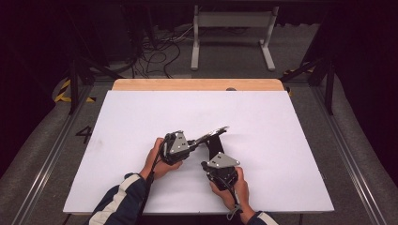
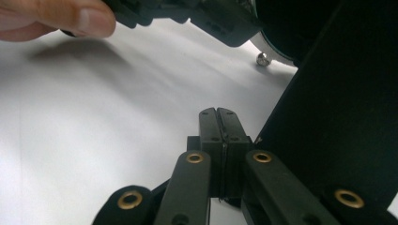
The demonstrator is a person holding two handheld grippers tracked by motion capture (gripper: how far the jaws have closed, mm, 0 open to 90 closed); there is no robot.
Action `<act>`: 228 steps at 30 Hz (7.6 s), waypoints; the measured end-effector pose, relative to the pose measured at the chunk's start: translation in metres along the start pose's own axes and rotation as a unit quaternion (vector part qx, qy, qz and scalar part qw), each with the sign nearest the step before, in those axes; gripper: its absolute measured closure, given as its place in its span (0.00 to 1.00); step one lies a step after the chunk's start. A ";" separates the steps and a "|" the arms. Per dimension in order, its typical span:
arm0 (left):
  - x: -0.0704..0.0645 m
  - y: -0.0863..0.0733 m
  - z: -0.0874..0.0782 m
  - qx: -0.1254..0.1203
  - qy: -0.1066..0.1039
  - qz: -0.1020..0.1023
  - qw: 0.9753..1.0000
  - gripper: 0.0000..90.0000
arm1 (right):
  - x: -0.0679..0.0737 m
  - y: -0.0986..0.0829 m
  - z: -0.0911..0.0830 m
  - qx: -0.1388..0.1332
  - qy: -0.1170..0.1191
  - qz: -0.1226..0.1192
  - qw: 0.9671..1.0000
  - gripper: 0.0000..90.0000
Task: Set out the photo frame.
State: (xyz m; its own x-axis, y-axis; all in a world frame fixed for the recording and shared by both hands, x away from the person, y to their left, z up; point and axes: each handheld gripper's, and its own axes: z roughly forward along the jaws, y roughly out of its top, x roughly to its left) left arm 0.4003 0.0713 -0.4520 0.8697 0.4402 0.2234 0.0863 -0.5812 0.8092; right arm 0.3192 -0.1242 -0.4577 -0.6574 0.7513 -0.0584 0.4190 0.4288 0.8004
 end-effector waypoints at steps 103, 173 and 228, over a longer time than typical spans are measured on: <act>-0.018 0.005 0.015 0.039 0.043 0.061 0.996 0.87 | -0.036 -0.012 -0.006 0.017 -0.019 0.046 0.999 1.00; -0.035 0.007 0.013 0.026 -0.006 0.034 0.999 0.81 | -0.085 -0.020 -0.012 0.035 -0.018 0.057 0.998 1.00; 0.001 -0.065 -0.090 0.058 0.039 -0.058 0.996 0.29 | -0.049 0.020 0.007 -0.069 0.015 0.118 0.990 0.61</act>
State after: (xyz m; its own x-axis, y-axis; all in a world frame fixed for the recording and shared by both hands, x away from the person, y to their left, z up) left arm 0.3515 0.1706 -0.4554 0.8101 0.5587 0.1778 0.2430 -0.5960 0.7654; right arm 0.3639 -0.1488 -0.4433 -0.5699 0.8066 0.1569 0.4749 0.1674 0.8640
